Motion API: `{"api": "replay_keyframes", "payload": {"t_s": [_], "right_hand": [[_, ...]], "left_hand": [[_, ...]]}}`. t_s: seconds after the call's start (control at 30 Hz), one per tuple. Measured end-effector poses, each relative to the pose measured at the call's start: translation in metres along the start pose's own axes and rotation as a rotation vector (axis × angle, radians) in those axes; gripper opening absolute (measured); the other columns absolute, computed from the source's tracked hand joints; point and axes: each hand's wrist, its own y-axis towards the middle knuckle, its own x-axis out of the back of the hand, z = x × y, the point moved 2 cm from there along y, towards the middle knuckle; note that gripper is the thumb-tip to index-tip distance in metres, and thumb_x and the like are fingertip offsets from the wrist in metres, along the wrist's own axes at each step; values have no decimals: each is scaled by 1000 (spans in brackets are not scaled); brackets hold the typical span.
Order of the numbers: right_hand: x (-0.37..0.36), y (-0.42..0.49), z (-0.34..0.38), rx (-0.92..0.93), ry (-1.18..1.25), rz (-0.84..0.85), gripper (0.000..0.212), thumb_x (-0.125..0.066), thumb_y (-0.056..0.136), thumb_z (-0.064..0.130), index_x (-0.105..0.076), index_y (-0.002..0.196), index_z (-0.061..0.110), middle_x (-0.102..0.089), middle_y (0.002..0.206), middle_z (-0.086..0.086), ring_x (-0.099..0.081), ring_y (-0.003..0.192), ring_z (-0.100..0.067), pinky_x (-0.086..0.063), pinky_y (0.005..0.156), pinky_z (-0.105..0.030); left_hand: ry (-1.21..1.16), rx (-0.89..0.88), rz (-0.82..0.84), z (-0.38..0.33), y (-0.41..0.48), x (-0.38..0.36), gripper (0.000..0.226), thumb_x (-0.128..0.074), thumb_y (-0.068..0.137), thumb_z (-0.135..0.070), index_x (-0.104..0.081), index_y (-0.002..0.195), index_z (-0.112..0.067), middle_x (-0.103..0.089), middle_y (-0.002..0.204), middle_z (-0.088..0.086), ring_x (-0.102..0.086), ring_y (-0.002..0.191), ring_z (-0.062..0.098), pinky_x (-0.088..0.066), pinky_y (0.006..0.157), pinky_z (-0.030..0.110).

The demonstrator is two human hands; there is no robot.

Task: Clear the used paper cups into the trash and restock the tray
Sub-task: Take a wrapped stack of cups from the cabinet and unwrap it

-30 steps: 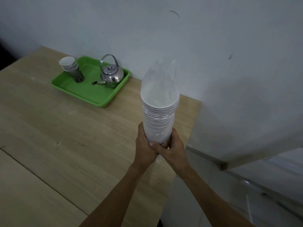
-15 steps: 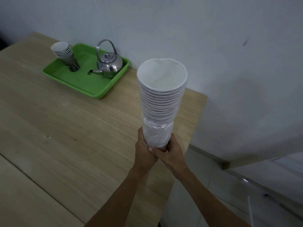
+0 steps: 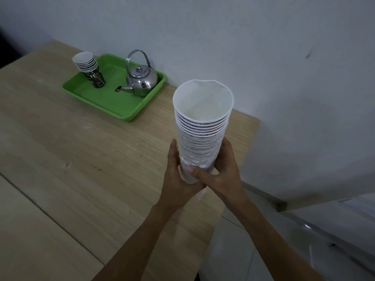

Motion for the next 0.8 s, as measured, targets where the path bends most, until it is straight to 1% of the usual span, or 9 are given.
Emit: {"api": "replay_keyframes", "payload": {"t_s": [0.1,0.17,0.27,0.4,0.47,0.57,0.63,0.7,0.8], "right_hand": [[-8,0,-11,-48,-42,14,79,-88,60,23,-43,124,36,-57,119,25,-54,111,8,-48,86,-14],[-10,-3,-30,-96,-58,19,77,-88,60,22,-43,119,42,-56,116,29,-54,108,11,-48,84,-12],[-12,-7,-56,-178,-51,20,79,-88,59,25,-46,125,33,-56,119,25,-55,108,8,-50,84,-16],[-12,-8,-73,-210,-114,30,72,-87,63,24,-47,122,33,-57,112,26,-56,102,11,-49,80,-11],[-10,-7,-74,-233,-161,43,71,-86,63,27,-47,122,33,-57,109,24,-56,101,7,-48,80,-12],[-10,-5,-73,-229,-261,44,64,-86,64,28,-52,117,27,-57,102,19,-56,98,-5,-47,91,-27],[-10,-4,-76,-170,-368,39,61,-85,63,31,-57,115,19,-57,97,21,-56,97,-9,-40,103,-42],[-12,-5,-82,-122,-488,61,67,-75,65,49,-57,119,14,-64,106,12,-57,105,-10,-25,113,-47],[-13,-5,-93,-71,-634,88,86,-40,63,68,-54,128,14,-62,123,2,-53,118,-9,-8,118,-42]], "left_hand": [[-40,95,24,7,1,-7,79,-78,73,-11,-34,139,-11,-53,134,1,-52,125,10,-49,97,44],[26,124,-2,22,-5,-10,73,-78,72,-7,-40,134,-15,-57,125,-7,-56,116,2,-52,92,33],[73,170,-4,44,-17,-11,63,-76,73,-19,-49,128,-7,-63,119,-1,-61,110,7,-54,84,27],[109,166,50,51,-19,-14,45,-74,70,-8,-61,113,-11,-68,105,-2,-65,99,5,-54,79,23],[158,133,85,52,-19,-11,50,-75,73,-9,-57,120,-15,-65,113,0,-64,105,9,-53,86,27],[97,147,64,44,-21,-1,85,-75,77,-10,-25,145,-6,-43,144,14,-47,130,25,-43,104,48],[16,74,49,30,-22,2,97,-72,74,-19,-12,147,4,-32,151,16,-37,138,24,-39,108,37],[-3,18,25,16,-18,-1,94,-72,73,-23,-18,146,4,-38,148,11,-40,136,19,-40,106,28],[-5,93,-55,8,-13,-8,86,-82,63,-30,-40,136,-11,-55,132,-6,-54,121,5,-45,93,15]]}}
